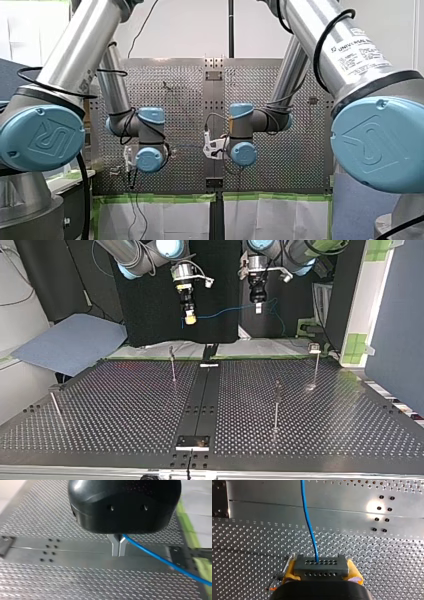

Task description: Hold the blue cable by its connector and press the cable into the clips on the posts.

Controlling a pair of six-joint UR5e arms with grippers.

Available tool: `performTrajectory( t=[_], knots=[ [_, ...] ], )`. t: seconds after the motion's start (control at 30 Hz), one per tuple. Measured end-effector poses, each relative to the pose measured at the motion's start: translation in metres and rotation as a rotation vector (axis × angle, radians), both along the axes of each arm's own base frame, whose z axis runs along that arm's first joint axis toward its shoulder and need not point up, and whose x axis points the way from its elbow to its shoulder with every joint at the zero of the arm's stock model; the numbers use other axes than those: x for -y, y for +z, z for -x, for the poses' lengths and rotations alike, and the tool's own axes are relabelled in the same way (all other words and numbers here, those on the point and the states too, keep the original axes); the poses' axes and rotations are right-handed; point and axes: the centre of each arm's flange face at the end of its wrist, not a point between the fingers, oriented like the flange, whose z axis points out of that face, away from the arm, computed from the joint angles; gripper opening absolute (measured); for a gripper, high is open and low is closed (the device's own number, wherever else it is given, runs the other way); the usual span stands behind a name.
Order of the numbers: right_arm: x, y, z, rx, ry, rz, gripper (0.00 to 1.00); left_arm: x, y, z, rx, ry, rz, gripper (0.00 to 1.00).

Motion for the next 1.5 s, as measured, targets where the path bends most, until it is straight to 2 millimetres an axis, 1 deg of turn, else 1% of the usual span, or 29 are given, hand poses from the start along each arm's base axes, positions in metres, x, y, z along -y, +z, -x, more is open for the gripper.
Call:
performTrajectory(
  t=[0.3,0.4,0.73,0.87,1.0,1.1,1.3,1.5],
  knots=[
    [0.0,0.0,0.0,0.001,-0.001,0.001,0.0,-0.008,-0.033,0.01,-0.099,0.006,-0.06,0.0],
    [0.0,0.0,0.0,0.001,-0.001,0.001,0.0,-0.009,-0.037,0.011,-0.109,0.006,-0.066,0.0],
    [0.001,-0.001,0.001,-0.004,-0.005,-0.001,0.0,-0.009,-0.039,0.012,-0.113,0.006,-0.069,0.0],
    [0.004,-0.016,0.01,-0.042,-0.037,-0.032,0.0,-0.009,-0.039,0.012,-0.114,0.006,-0.069,0.0],
    [0.0,-0.037,0.017,-0.094,-0.051,-0.081,0.0,-0.009,-0.039,0.012,-0.114,0.006,-0.069,0.0],
    [-0.003,-0.047,0.02,-0.123,-0.053,-0.108,0.0,-0.009,-0.039,0.012,-0.114,0.006,-0.069,0.0],
    [-0.007,-0.053,0.025,-0.163,-0.054,-0.147,0.0,-0.009,-0.039,0.012,-0.114,0.006,-0.069,0.0],
    [-0.008,-0.054,0.026,-0.171,-0.053,-0.154,0.0,-0.009,-0.039,0.012,-0.114,0.006,-0.069,0.0]
  ],
)
